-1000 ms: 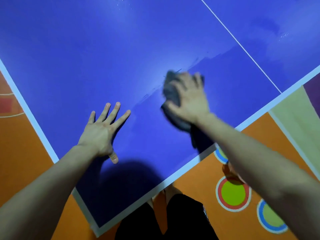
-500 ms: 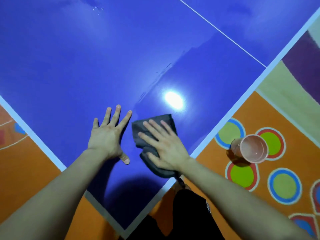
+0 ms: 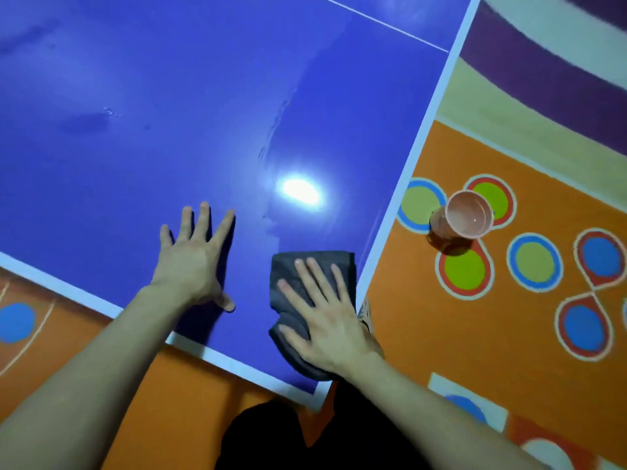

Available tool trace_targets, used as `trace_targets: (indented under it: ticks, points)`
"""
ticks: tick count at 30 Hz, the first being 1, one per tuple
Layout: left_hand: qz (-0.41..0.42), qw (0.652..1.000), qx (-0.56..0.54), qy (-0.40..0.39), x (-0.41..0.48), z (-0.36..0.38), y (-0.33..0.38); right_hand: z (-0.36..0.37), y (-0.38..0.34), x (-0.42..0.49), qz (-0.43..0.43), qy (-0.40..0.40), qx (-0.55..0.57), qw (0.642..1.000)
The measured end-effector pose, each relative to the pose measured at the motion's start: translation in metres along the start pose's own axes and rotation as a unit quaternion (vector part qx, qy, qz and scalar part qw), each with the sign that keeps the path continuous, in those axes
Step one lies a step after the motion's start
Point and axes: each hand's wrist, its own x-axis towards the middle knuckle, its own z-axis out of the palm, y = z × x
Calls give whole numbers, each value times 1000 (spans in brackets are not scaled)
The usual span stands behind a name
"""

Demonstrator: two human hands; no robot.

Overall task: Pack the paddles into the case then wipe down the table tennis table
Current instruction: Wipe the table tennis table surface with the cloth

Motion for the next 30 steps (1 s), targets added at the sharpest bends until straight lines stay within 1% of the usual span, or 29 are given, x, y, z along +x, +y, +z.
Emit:
trace_targets:
  ticks: [2, 3, 4, 5, 7, 8, 9, 10, 12, 14, 15, 17, 18, 19, 21, 22, 24, 26, 28, 30]
  points:
    - [0, 1000, 2, -7, -1, 3, -6, -2, 22, 0, -36, -7, -19, 999]
    - [0, 1000, 3, -6, 0, 4, -8, -7, 44, 15, -19, 3, -29, 999]
    - [2, 1000, 6, -5, 2, 5, -9, -14, 69, 36, 24, 21, -43, 999]
    - [4, 1000, 9, -4, 3, 5, -9, -21, 93, 62, 84, 43, -57, 994]
    - [7, 1000, 13, -2, 4, 5, -7, -38, 138, 113, 204, 75, -81, 973]
    - [8, 1000, 17, -2, 5, 5, -6, -44, 154, 133, 241, 78, -87, 963]
    - [8, 1000, 22, -1, 5, 5, -6, -47, 166, 148, 261, 76, -88, 958]
    - [8, 1000, 27, 0, 5, 6, -7, -47, 170, 157, 270, 77, -90, 956]
    - [13, 999, 33, -1, 6, 6, -8, -41, 156, 152, 286, 94, -83, 950]
    - [16, 999, 37, -5, 6, 6, -8, -27, 111, 114, 297, 108, -72, 946]
    - [16, 999, 39, -7, 6, 6, -8, -17, 81, 87, 288, 99, -64, 950]
    - [14, 999, 45, -16, 7, 6, -8, -2, 24, 29, 242, 59, -46, 967]
    - [13, 998, 50, -20, 7, 5, -7, 2, 9, 7, 215, 42, -39, 975]
    - [12, 998, 55, -22, 7, 5, -6, 4, 9, -5, 191, 35, -36, 980]
    - [11, 998, 61, -26, 8, 4, -4, -1, 46, 6, 161, 48, -36, 985]
    - [10, 998, 62, -26, 8, 4, -4, -7, 72, 26, 166, 60, -38, 984]
    - [10, 998, 61, -25, 10, 5, -5, -24, 130, 84, 216, 90, -49, 971]
    - [13, 998, 55, -24, 10, 5, -5, -46, 180, 138, 269, 96, -55, 957]
    - [11, 998, 55, -18, 10, 6, -6, -55, 207, 167, 292, 91, -62, 950]
    - [12, 998, 59, -16, 10, 4, -5, -50, 200, 167, 297, 110, -61, 946]
